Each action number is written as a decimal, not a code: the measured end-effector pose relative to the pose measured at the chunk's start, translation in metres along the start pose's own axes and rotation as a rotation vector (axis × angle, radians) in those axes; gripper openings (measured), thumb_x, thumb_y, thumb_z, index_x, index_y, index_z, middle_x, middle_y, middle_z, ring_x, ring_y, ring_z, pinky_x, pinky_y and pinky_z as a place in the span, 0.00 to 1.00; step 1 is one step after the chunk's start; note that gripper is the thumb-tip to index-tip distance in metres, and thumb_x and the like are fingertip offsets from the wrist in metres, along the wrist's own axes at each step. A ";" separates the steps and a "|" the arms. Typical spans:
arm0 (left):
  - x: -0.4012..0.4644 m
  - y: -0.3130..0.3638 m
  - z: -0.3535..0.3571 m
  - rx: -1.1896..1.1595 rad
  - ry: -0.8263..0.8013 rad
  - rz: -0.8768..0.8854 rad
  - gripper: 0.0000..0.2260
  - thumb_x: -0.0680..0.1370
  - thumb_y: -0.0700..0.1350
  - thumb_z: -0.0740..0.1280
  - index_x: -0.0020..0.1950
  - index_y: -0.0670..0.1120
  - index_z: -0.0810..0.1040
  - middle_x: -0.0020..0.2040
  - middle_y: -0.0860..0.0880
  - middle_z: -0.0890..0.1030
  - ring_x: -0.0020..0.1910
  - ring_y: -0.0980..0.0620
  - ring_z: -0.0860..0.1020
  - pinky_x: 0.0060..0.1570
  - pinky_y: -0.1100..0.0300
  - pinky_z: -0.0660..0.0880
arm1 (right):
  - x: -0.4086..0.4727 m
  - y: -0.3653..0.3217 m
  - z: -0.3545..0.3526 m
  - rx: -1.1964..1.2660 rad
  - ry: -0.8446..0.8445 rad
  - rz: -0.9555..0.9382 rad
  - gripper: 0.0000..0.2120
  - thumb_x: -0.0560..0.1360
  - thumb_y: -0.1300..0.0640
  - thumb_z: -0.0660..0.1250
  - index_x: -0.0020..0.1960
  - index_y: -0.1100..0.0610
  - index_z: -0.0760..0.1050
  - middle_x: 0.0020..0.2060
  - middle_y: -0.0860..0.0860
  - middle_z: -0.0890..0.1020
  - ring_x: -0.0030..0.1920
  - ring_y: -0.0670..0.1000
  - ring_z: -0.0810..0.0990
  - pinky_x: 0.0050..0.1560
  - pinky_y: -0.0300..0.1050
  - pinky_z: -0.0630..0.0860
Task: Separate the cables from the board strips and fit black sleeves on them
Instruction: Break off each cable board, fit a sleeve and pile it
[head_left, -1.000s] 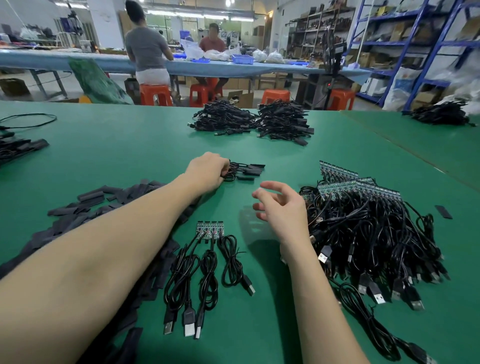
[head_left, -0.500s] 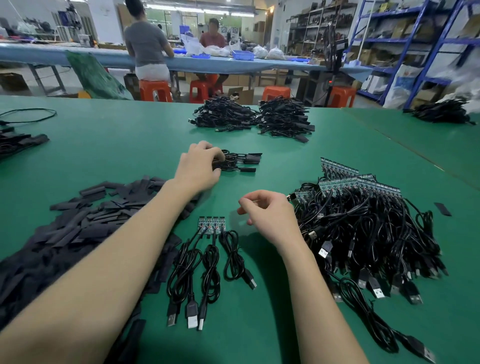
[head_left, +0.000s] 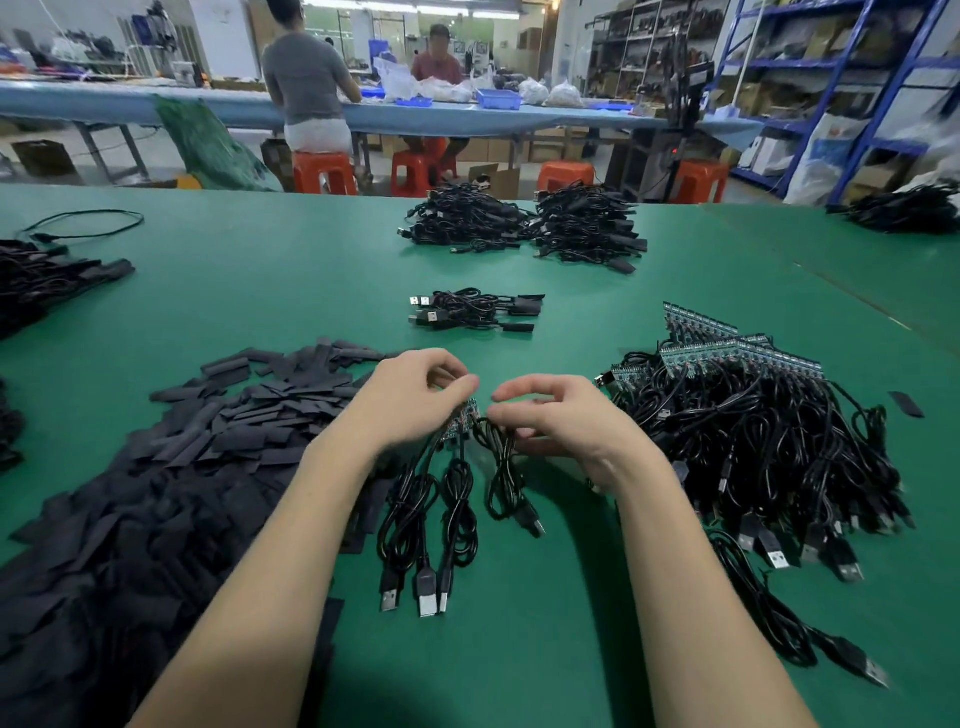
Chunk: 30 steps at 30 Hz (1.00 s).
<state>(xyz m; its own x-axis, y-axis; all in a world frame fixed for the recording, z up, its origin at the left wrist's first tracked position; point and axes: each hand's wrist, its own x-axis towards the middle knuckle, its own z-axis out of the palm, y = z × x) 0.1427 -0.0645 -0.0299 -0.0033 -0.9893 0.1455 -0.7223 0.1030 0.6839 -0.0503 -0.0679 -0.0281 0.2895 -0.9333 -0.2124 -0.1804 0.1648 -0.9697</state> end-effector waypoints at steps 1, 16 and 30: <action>0.001 0.000 -0.001 -0.027 -0.045 -0.001 0.07 0.78 0.55 0.69 0.51 0.54 0.82 0.47 0.58 0.83 0.47 0.62 0.79 0.50 0.64 0.71 | -0.001 0.000 -0.003 0.056 -0.008 -0.016 0.07 0.72 0.62 0.78 0.49 0.56 0.83 0.36 0.50 0.82 0.31 0.45 0.77 0.39 0.38 0.80; -0.004 -0.004 -0.008 -0.594 -0.176 -0.006 0.08 0.74 0.42 0.76 0.50 0.49 0.83 0.46 0.48 0.87 0.45 0.54 0.84 0.50 0.63 0.76 | -0.002 0.006 0.007 -0.170 -0.055 -0.100 0.11 0.75 0.48 0.75 0.54 0.51 0.82 0.50 0.55 0.87 0.39 0.48 0.82 0.48 0.46 0.75; -0.005 0.005 -0.005 -0.888 -0.225 -0.132 0.14 0.69 0.42 0.76 0.53 0.43 0.82 0.46 0.46 0.86 0.43 0.54 0.82 0.47 0.63 0.79 | 0.001 0.001 0.003 0.416 -0.015 -0.042 0.21 0.61 0.54 0.81 0.52 0.60 0.85 0.45 0.55 0.87 0.36 0.50 0.83 0.40 0.40 0.82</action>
<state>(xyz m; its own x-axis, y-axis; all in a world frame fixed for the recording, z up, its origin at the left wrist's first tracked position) 0.1432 -0.0589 -0.0236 -0.1597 -0.9858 -0.0516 0.0688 -0.0632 0.9956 -0.0472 -0.0673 -0.0300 0.3030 -0.9376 -0.1708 0.2256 0.2447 -0.9430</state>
